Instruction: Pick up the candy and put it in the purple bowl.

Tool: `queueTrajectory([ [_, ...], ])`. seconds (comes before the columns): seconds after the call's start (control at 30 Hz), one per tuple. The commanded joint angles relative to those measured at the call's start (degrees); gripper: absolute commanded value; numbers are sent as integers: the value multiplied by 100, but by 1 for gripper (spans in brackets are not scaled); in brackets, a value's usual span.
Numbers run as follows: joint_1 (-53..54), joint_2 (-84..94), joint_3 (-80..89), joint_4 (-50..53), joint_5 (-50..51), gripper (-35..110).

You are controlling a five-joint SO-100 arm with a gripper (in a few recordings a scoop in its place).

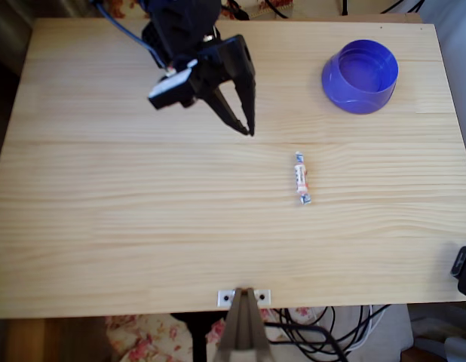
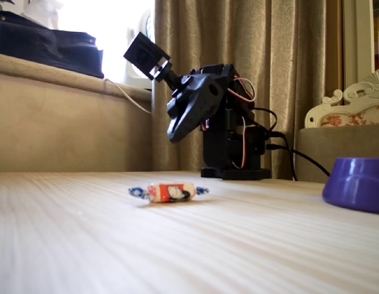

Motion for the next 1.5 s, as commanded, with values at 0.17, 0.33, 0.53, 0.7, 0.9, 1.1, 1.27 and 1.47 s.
queueTrajectory([
  [0.17,-281,105,-1556,896,132,0],
  [0.33,-202,-589,-2312,1072,404,0],
  [0.53,-422,-1266,-2566,809,237,0],
  [0.7,-519,-1415,-2575,835,-281,0],
  [0.9,-272,-853,-2276,958,-334,0],
  [1.1,-70,-809,-1942,905,-290,0],
  [1.27,132,79,-1362,1081,-413,0],
  [1.47,334,88,-914,545,-501,0],
])
